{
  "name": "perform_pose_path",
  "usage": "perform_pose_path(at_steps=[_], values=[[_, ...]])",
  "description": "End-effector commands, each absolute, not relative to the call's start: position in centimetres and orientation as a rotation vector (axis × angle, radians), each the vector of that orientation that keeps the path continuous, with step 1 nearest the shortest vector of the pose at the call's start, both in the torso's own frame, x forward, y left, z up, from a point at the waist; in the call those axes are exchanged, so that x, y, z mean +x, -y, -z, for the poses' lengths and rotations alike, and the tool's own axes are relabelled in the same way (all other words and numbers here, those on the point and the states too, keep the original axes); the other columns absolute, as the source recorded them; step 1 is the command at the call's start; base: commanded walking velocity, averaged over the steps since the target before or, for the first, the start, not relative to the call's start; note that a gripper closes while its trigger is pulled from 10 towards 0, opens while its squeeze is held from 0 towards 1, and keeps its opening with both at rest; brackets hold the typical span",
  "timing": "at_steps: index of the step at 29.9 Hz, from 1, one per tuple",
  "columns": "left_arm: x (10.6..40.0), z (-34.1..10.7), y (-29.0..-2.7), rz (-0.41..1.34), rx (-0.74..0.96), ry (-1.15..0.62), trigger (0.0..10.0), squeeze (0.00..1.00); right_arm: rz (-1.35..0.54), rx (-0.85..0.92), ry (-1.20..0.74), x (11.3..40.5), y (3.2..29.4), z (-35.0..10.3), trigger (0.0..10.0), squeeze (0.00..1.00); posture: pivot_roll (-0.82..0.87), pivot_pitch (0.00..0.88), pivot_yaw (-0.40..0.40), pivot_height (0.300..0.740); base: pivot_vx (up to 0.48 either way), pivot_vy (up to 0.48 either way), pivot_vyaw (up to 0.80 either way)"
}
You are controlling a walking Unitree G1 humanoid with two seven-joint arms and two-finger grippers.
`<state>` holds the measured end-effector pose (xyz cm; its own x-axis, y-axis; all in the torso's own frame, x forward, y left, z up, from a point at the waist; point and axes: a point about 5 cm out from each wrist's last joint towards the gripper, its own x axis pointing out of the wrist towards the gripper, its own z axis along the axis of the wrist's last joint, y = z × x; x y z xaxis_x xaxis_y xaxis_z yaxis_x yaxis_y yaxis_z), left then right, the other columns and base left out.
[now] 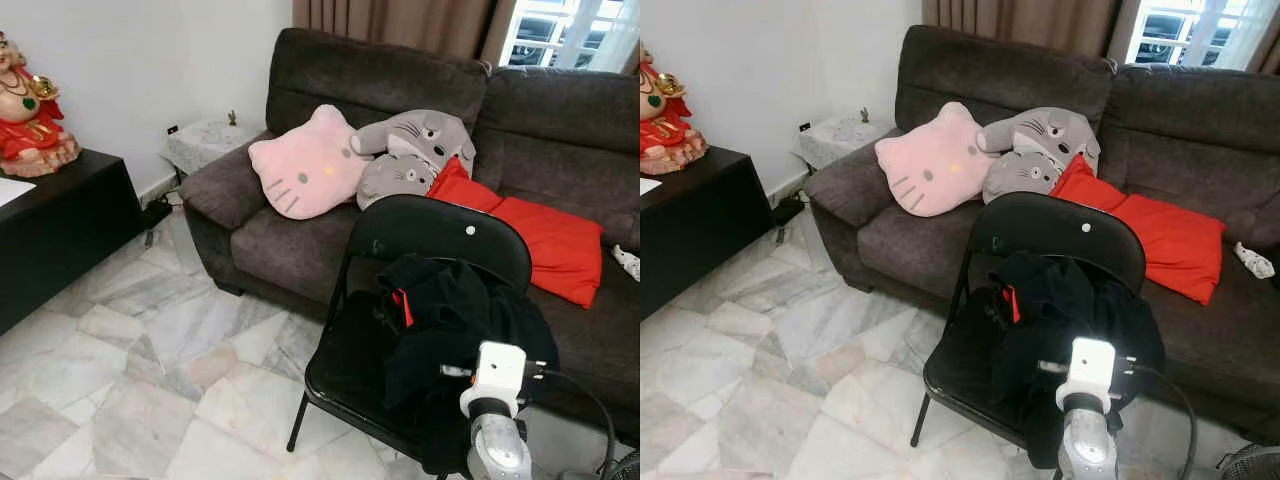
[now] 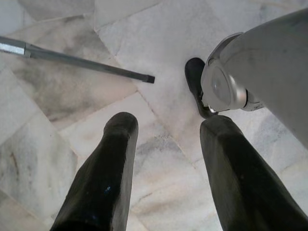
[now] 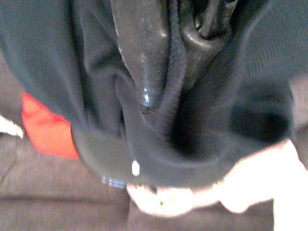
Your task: Hang hanger
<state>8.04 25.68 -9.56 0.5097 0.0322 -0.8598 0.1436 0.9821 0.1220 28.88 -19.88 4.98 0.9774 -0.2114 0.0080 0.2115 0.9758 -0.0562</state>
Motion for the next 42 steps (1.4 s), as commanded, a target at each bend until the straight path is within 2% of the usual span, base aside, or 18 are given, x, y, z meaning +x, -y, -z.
perform_pose_path(at_steps=[1,7,16,27,42], values=[[7.1,9.7,-26.2,0.05,0.193,-1.083,10.0,0.0,0.196,-0.046,0.04,28.5,19.6,-5.4,10.0,0.0,0.04,0.0,0.007,0.74,0.0,0.0,0.0],[8.1,9.5,-26.6,0.032,0.201,-1.093,10.0,0.0,0.161,-0.09,0.024,27.3,19.2,-4.6,10.0,0.0,0.05,0.0,0.004,0.74,0.0,0.0,0.0],[8.9,9.6,-26.1,0.031,0.205,-1.105,10.0,0.0,0.125,-0.134,0.043,27.8,19.0,-5.6,10.0,0.0,0.04,0.0,0.003,0.74,0.0,0.0,0.79],[8.5,10.0,-25.6,0.022,0.192,-1.125,10.0,0.0,0.068,-0.174,0.039,27.8,18.5,-5.7,10.0,0.0,0.04,0.0,-0.023,0.74,0.0,0.0,0.8],[7.4,10.2,-25.2,0.012,0.174,-1.131,10.0,0.0,-0.05,-0.2,0.049,28.1,16.7,-6.2,10.0,0.0,0.04,0.0,-0.04,0.74,0.0,0.0,0.8]])
